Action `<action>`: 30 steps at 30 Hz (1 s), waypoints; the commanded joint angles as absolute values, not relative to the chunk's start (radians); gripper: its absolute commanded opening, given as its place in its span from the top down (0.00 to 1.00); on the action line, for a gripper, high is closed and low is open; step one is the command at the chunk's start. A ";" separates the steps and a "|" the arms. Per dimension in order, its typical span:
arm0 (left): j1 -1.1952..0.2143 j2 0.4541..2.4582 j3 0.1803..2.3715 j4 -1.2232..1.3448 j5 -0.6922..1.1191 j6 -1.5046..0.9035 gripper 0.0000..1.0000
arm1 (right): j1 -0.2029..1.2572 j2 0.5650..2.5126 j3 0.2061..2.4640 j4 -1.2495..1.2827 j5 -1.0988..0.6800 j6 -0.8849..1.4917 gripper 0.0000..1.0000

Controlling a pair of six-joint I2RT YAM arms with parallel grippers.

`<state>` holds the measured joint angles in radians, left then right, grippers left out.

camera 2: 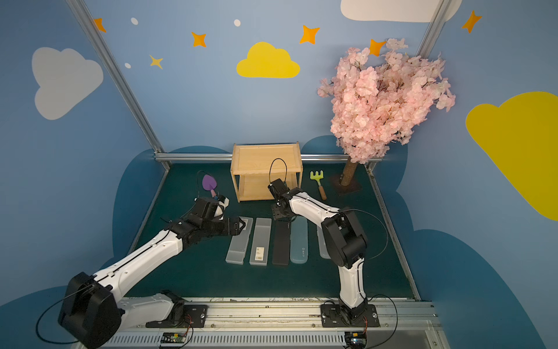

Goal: Remove the pencil cases from the shelf
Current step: Pick up the pencil case from the shelf.

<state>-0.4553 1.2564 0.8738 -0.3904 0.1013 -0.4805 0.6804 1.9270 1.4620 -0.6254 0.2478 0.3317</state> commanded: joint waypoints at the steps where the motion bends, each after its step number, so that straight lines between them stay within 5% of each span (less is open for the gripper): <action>1: -0.444 1.301 0.943 -0.442 0.137 -0.541 0.00 | 0.711 1.819 1.430 -0.637 0.296 0.324 0.42; 13: -0.437 1.594 1.302 -0.604 0.268 -0.742 0.00 | 0.867 1.588 1.247 -0.659 0.443 0.267 0.42; 18: -0.444 1.652 1.392 -0.652 0.193 -0.811 0.00 | 0.973 1.515 1.169 -0.639 0.545 0.287 0.40; 30: -0.504 1.781 1.520 -0.708 0.161 -0.987 0.00 | 1.144 1.526 1.170 -0.638 0.763 0.352 0.40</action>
<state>-0.4885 1.7672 1.4899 -0.6975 0.1585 -0.9123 1.1141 1.5223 1.1442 -0.6514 0.6636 0.3275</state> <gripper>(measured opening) 0.998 0.723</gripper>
